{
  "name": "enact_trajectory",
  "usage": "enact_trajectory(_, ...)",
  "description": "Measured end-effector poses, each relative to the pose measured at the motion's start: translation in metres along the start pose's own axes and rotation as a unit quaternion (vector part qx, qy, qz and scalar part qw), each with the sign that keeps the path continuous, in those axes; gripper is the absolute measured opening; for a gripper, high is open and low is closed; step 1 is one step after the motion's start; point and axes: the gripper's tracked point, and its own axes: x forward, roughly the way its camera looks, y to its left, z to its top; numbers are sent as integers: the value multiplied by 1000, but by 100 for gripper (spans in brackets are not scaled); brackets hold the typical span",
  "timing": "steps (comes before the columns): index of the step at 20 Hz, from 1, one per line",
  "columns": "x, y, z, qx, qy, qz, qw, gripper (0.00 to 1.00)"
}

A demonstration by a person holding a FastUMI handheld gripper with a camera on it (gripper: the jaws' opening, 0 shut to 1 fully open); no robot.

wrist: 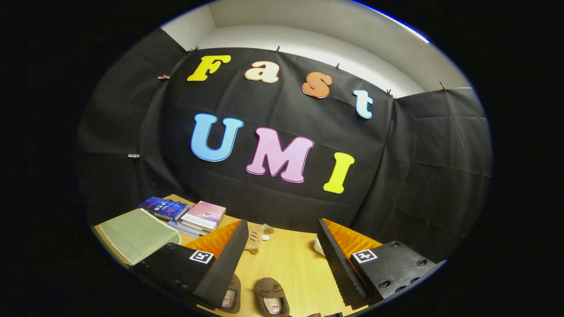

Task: Open the storage box then place both shoes into the box .Put the left shoe in first, then the right shoe, with the right side of both shoes facing outward in a uniform manner.

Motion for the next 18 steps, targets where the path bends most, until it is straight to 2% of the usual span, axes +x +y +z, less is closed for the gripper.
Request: enact_trajectory(18,5,-4,-4,0,5,-1,1000,98)
